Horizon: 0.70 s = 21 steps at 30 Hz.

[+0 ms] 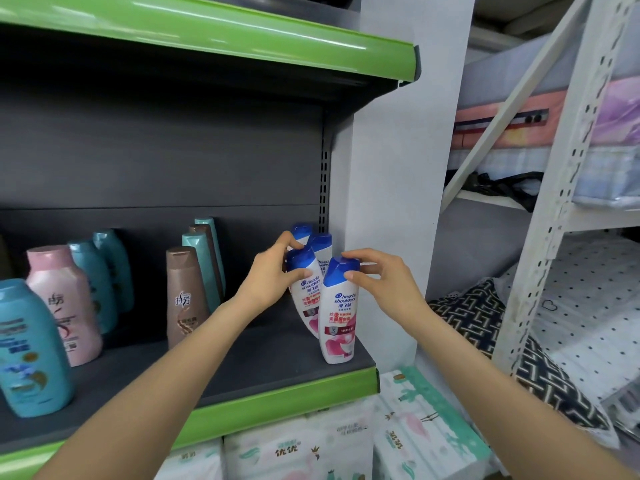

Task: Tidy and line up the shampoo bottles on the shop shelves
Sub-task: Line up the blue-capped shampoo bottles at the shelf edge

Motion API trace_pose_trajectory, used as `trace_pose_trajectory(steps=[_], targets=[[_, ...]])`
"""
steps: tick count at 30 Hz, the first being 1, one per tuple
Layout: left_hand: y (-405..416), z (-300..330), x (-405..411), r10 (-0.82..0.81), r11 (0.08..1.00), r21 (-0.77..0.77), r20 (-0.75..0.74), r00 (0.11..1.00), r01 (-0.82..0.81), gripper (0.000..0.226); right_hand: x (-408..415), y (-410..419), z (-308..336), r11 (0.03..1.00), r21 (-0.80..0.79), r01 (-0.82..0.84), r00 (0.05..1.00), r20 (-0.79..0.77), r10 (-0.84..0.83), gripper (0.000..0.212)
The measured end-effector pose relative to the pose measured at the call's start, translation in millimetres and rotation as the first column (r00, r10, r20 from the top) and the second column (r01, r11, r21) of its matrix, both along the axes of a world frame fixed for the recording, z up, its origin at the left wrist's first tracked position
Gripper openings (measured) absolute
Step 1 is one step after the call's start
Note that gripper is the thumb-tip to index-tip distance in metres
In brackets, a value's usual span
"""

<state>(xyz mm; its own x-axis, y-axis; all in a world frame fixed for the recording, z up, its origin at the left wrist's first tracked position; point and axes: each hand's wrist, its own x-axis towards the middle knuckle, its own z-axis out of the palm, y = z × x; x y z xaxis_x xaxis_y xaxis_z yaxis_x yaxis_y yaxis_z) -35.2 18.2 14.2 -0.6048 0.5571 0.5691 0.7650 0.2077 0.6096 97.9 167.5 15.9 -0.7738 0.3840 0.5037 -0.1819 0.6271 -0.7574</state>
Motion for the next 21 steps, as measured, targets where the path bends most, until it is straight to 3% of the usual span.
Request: trace_pose_trajectory(steps=[8, 13, 17, 21], targets=[[-23, 18, 18, 0.022, 0.99, 0.14, -0.153, 0.988, -0.001, 0.031, 3, -4, 4, 1.0, 0.022, 0.018, 1.0, 0.019, -0.019, 0.028], [-47, 44, 33, 0.044, 0.955, 0.297, -0.152, 0.987, 0.003, 0.028, 4, -21, 21, 0.966, 0.241, 0.089, 0.991, -0.117, -0.062, 0.031], [-58, 55, 41, 0.043, 0.904, 0.428, -0.133, 0.99, 0.018, 0.028, -2, -47, 36, 0.96, 0.272, -0.061, 0.995, -0.053, 0.079, 0.038], [-67, 57, 43, -0.066, 0.825, 0.562, -0.002, 0.998, 0.055, 0.026, -12, -60, 41, 0.959, 0.175, -0.223, 0.975, 0.055, 0.217, 0.04]])
